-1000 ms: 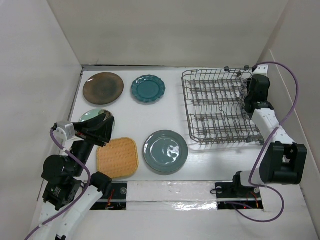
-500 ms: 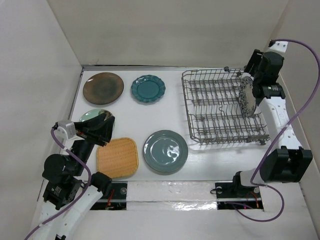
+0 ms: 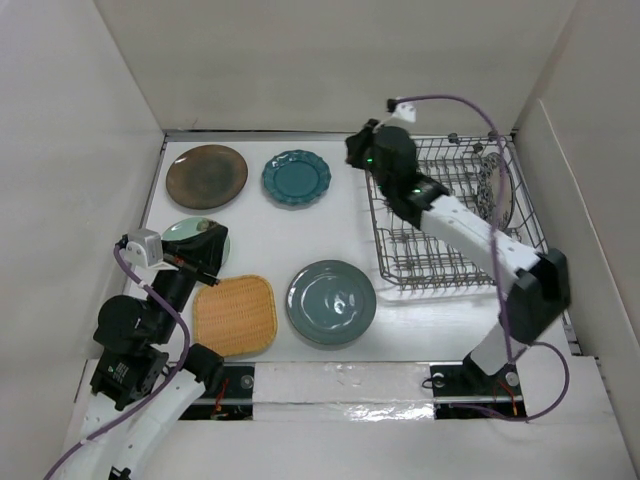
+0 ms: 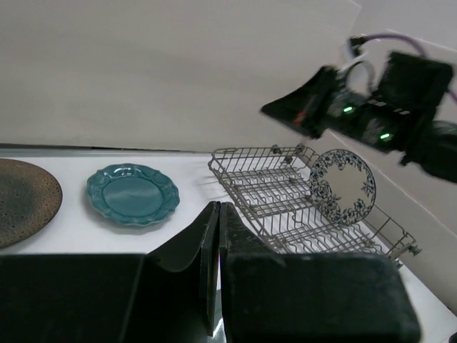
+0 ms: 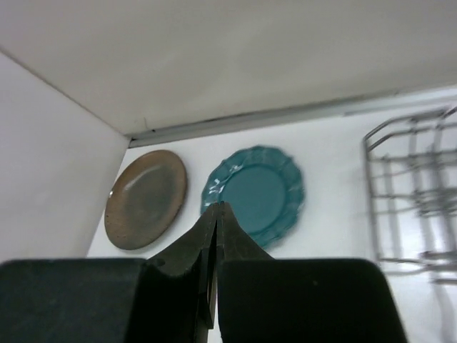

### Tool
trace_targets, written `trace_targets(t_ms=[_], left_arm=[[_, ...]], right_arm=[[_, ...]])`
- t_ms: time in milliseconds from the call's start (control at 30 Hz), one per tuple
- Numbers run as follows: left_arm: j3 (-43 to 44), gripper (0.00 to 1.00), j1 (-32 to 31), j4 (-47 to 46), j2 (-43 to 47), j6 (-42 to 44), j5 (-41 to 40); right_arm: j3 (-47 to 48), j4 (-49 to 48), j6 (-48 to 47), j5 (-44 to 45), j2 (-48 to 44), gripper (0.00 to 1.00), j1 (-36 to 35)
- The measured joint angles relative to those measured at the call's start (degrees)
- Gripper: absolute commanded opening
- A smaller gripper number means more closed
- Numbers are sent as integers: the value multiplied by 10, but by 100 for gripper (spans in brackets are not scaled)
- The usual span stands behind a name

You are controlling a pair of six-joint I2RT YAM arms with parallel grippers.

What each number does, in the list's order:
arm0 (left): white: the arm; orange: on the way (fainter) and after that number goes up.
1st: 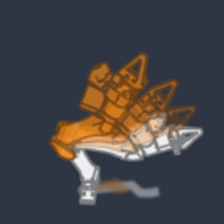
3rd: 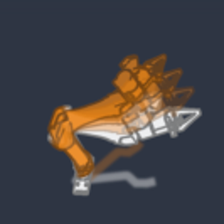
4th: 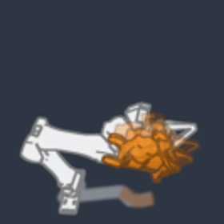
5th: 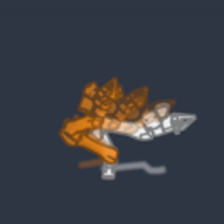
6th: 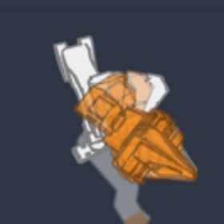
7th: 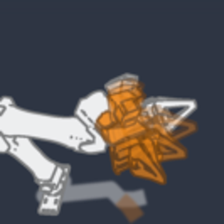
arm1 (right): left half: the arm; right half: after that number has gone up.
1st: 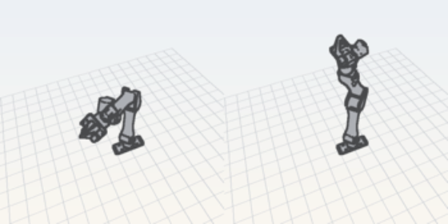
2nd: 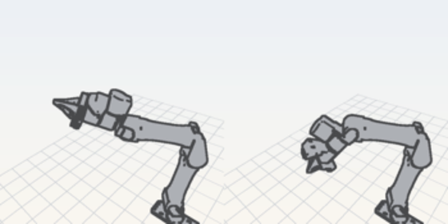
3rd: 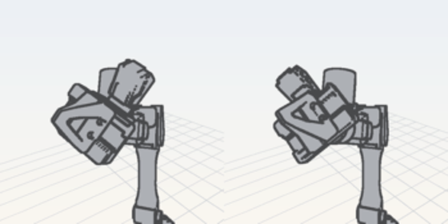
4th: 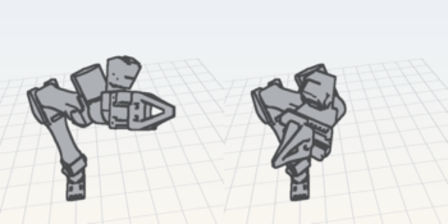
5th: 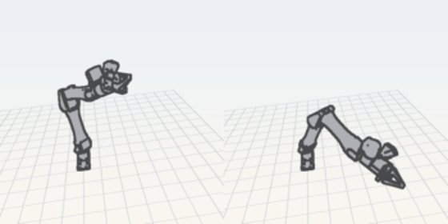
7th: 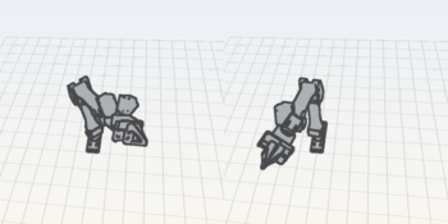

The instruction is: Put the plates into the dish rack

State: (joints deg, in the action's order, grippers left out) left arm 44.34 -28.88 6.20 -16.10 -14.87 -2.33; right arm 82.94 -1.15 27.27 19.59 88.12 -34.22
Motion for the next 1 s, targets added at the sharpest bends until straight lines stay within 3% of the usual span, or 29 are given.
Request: trace_targets(t_ms=[33, 67, 100, 200, 300, 367, 433, 867, 1000], left_arm=[[0, 0, 0, 0, 0, 0, -2], [0, 0, 0, 0, 0, 0, -4], [0, 0, 0, 0, -1, 0, -7], [0, 2, 0, 1, -5, 0, -11], [0, 17, 0, 1, -10, 0, -12], [0, 32, 0, 2, -11, 0, -13], [0, 39, 0, 1, -11, -3, -15], [0, 40, 0, 5, -11, -7, -34], [0, 40, 0, 5, -11, -7, -36]], right_arm=[[9, -10, 21, 15, 31, 11, -21], [22, -21, 45, 27, 68, 25, -37], [37, -28, 70, 33, 106, 56, -51], [65, -45, 144, 53, 212, 81, -82], [68, -42, 216, 80, 285, 82, -102], [78, -27, 264, 98, 323, 81, -110], [96, -9, 312, 116, 353, 79, -114], [163, 40, 548, 137, 454, 73, -122], [169, 46, 606, 138, 465, 63, -123]])
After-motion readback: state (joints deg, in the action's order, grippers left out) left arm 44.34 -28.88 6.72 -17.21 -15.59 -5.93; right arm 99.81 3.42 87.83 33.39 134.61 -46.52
